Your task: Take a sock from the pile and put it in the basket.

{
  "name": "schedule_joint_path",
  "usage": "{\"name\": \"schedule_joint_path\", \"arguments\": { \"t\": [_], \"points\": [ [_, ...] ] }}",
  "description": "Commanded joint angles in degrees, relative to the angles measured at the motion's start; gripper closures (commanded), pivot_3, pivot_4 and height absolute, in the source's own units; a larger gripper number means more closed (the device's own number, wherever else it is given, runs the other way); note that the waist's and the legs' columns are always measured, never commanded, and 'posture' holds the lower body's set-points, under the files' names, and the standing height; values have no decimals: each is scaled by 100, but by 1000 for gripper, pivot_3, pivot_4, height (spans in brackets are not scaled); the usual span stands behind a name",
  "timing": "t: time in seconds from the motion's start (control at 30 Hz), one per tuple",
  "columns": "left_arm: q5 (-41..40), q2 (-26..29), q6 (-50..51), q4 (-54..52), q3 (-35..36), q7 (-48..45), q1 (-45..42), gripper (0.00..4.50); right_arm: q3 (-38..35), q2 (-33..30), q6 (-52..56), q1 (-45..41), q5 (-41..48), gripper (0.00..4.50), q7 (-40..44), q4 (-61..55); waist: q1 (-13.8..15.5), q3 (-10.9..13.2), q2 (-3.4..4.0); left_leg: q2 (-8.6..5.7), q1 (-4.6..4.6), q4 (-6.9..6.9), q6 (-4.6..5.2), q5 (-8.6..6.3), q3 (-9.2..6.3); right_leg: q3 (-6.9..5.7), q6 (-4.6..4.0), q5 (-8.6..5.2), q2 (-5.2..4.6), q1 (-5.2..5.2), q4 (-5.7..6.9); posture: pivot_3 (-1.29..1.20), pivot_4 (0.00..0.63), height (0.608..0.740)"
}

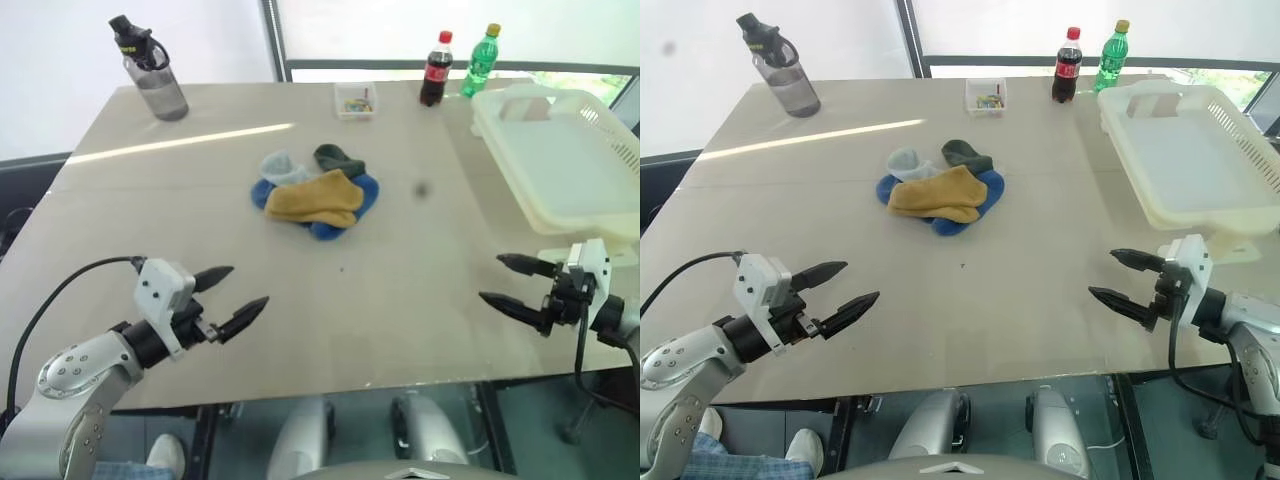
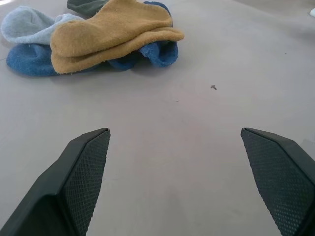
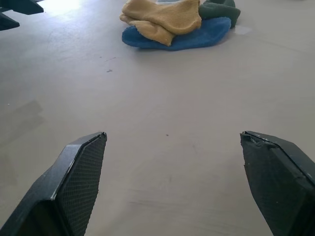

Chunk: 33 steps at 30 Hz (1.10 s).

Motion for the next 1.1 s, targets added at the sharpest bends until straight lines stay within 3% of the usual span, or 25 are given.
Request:
{"name": "schedule_joint_path", "arguments": {
  "t": [0.03, 0.37, 0.57, 0.77, 0.93, 1.1],
  "points": [
    [-89, 72, -65, -92, 177, -41, -7, 0, -86, -14, 25, -44, 72, 58, -23, -215, 0, 0, 0, 0, 0, 0, 0, 0, 0, 0, 0, 0, 0, 0, 0, 0, 150, 740],
    [-117, 67, -58, -133, 204, -44, 17, 0, -23, 33, 99, -117, 26, 58, -144, -252, 0, 0, 0, 0, 0, 0, 0, 0, 0, 0, 0, 0, 0, 0, 0, 0, 150, 740],
    [-320, 111, -28, -102, 304, -144, -98, 0, 595, 433, 509, -746, -298, 58, -908, -320, -16, 0, 0, 1, 3, 0, 0, 0, 0, 1, 0, 0, 3, 0, 0, 0, 150, 740],
    [-582, 163, 121, -103, 382, -107, -260, 0, 1485, 1608, 1041, -2197, -454, 58, -1642, 131, -46, 2, 2, 2, 3, 0, 0, 0, -6, 3, -13, 8, 10, -5, 4, 0, 150, 740],
    [-708, 191, 163, -160, 426, -91, -248, 0, 2121, 2428, 1075, -3706, -1302, 58, -2168, 1868, -25, 4, -2, -3, 0, -3, -1, 0, -15, 3, -15, 9, 7, -8, 5, 0, 150, 740],
    [-790, 245, 217, -174, 550, -68, -211, 0, 2326, 2964, 888, -4617, -1770, 58, -2338, 3169, -18, 5, -2, -8, -11, -15, -2, 0, -15, -4, 4, 22, 1, -10, -7, 0, 150, 740]
  ]
}}
